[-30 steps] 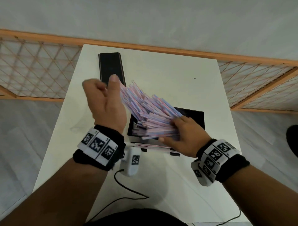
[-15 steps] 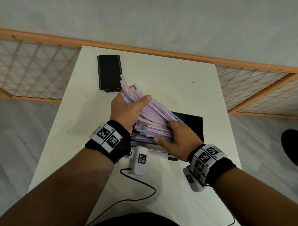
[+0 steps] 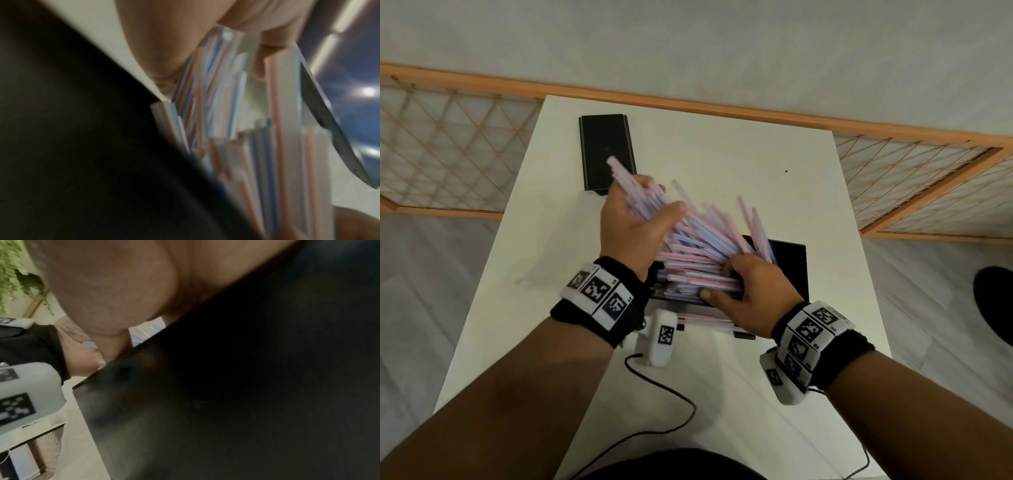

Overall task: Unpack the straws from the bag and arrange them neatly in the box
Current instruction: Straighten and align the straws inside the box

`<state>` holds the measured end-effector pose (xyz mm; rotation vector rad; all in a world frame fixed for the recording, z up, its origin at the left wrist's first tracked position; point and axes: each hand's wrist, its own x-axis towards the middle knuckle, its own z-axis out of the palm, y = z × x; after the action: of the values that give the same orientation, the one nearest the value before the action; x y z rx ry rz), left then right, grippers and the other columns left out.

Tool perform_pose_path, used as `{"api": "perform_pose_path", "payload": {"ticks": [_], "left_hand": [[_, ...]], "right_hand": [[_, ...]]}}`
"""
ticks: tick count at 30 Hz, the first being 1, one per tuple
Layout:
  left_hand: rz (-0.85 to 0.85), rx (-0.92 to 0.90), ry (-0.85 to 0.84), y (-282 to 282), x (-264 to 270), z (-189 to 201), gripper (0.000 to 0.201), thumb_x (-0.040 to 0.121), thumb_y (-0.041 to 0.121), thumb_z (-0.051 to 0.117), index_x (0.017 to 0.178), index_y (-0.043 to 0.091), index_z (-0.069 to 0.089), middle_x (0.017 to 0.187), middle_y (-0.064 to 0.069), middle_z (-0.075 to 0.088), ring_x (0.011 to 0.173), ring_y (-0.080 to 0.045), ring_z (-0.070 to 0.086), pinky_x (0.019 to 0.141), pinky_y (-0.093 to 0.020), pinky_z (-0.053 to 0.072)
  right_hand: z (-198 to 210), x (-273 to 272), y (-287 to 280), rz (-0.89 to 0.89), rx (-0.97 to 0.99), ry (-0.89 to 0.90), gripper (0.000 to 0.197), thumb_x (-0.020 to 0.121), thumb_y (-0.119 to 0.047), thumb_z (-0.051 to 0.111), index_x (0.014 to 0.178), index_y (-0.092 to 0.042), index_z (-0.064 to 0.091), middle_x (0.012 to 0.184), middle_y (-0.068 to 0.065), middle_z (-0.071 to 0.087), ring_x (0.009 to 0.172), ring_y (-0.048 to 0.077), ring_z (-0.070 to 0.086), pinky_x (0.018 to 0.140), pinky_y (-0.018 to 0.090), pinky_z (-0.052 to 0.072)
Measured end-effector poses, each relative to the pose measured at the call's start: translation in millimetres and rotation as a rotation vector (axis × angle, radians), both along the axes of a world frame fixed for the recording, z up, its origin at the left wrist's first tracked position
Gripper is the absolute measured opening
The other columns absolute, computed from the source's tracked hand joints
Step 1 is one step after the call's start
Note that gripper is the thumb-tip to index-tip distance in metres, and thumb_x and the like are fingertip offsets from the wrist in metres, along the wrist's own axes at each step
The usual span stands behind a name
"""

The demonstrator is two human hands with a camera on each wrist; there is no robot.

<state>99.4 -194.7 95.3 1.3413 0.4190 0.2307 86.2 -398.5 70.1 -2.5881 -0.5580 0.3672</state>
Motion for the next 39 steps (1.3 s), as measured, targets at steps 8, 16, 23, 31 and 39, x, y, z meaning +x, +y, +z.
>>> {"api": "perform_pose_path", "payload": {"ticks": [8,16,23,31,39], "left_hand": [[0.297,-0.255,0.072,-9.0,-12.9,-10.0,0.070,0.059,0.050,0.075,0.114,0.014,0.052,0.117,-0.014,0.067,0.109,-0.031,0.067,0.103,-0.056,0.050],[0.235,-0.069,-0.012,-16.0,-22.2,-24.5,0.050,0.083,0.045,0.064,0.120,0.015,0.049,0.104,0.004,0.065,0.092,-0.007,0.066,0.088,-0.033,0.053],[0.262,-0.085,0.041,-17.1,-19.6,-20.4,0.066,0.082,0.056,0.066,0.127,0.011,0.048,0.098,0.009,0.068,0.091,-0.005,0.069,0.092,-0.035,0.056],[0.252,0.002,0.020,-17.3,-22.1,-21.2,0.048,0.081,0.055,0.064,0.110,0.018,0.057,0.093,0.010,0.068,0.084,-0.005,0.066,0.086,-0.036,0.054],[0.252,-0.087,0.087,-12.2,-21.7,-21.4,0.041,0.076,0.065,0.063,0.078,0.024,0.064,0.086,-0.008,0.070,0.089,-0.038,0.068,0.093,-0.061,0.054]], "right_hand": [[10.7,-0.5,-13.6,-0.262,-0.080,-0.030,0.055,0.068,-0.069,0.071,0.086,-0.020,0.053,0.085,-0.004,0.056,0.077,0.017,0.054,0.066,0.030,0.043],[8.0,7.5,13.7,0.075,-0.063,0.077,0.075,0.076,-0.078,0.048,0.123,-0.020,0.060,0.118,-0.001,0.065,0.111,0.019,0.059,0.095,0.032,0.048],[12.3,15.5,19.6,0.147,-0.247,0.109,0.101,0.059,-0.101,0.026,0.118,-0.027,0.062,0.100,-0.005,0.052,0.103,0.021,0.055,0.093,0.037,0.049],[21.8,20.3,37.2,0.135,-0.260,0.362,0.106,0.063,-0.091,0.050,0.143,-0.023,0.038,0.135,0.002,0.058,0.122,0.027,0.055,0.102,0.035,0.044],[24.0,18.4,39.8,0.013,-0.241,0.185,0.077,0.067,-0.086,0.058,0.123,-0.034,0.056,0.111,-0.003,0.068,0.106,0.023,0.062,0.084,0.028,0.047]]}}
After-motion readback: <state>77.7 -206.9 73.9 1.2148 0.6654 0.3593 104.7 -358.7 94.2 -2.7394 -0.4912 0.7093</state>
